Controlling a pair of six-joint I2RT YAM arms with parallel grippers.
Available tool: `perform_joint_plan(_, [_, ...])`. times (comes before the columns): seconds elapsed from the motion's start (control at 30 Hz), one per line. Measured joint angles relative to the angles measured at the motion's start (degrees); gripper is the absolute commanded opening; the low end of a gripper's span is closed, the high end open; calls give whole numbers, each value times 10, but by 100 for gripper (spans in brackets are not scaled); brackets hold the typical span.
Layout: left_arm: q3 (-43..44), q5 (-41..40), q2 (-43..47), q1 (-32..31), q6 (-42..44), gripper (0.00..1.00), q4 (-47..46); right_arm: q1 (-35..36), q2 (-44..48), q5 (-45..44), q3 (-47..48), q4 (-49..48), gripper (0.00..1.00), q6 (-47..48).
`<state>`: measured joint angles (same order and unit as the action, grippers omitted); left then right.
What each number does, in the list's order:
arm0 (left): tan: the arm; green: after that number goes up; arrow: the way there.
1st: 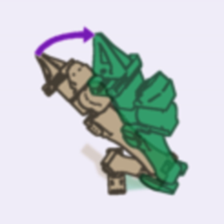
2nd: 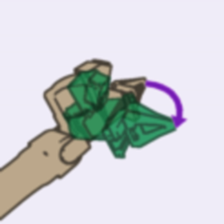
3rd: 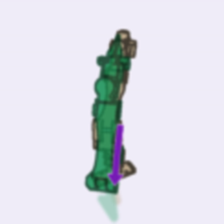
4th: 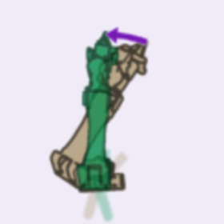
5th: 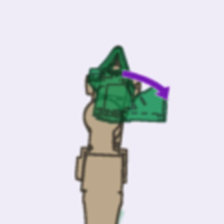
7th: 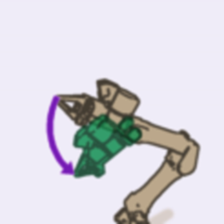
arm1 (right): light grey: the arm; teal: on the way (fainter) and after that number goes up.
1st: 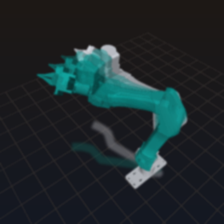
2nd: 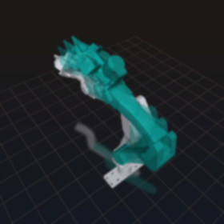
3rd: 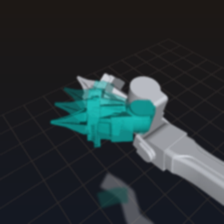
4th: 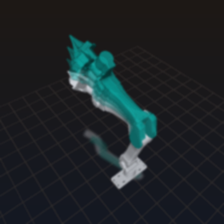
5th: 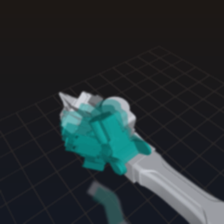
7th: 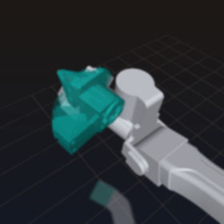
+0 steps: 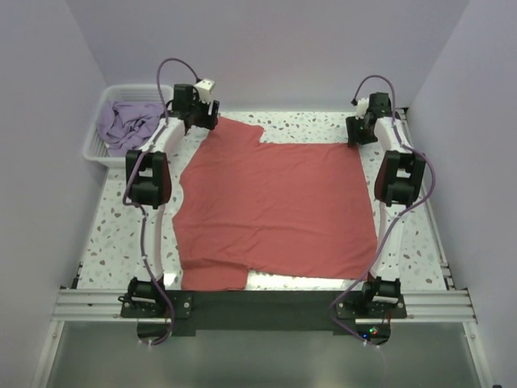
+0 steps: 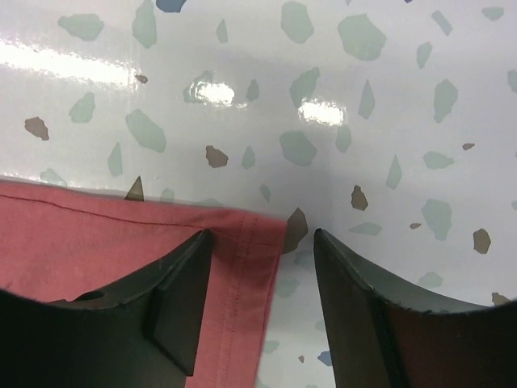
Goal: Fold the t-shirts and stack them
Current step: Fold the tshirt
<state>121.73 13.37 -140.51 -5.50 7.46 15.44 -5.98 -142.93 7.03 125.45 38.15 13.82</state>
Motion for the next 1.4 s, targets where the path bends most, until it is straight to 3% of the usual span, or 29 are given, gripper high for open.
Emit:
perform_joint_plan(0.3, [0,-2,-18,0,-15,77,2,1,-26,11,48,25,37,1])
perform_joint_plan(0.4, [0,-3,-22,0,-19,77,3,1,-33,17,63,36,17,4])
perform_joint_plan(0.43, [1,-5,-24,0,-20,77,6,1,-34,20,64,39,4,4])
perform_joint_plan(0.47, [5,-8,-28,0,-20,77,9,1,-34,22,64,42,0,7])
perform_joint_plan(0.73, [24,-24,-59,0,-20,74,27,1,-33,34,59,40,0,11])
perform_joint_plan(0.87, [35,-23,-68,0,-19,68,32,-1,-31,41,54,36,0,16])
perform_joint_plan(1.1, [30,28,-68,0,-33,61,28,-2,-29,46,50,33,0,21])
perform_joint_plan(1.23, [25,50,-68,-1,-46,47,18,-2,-29,46,50,33,0,23])
perform_joint_plan(1.4, [47,51,-77,-1,-58,16,28,-2,-26,50,46,31,0,26])
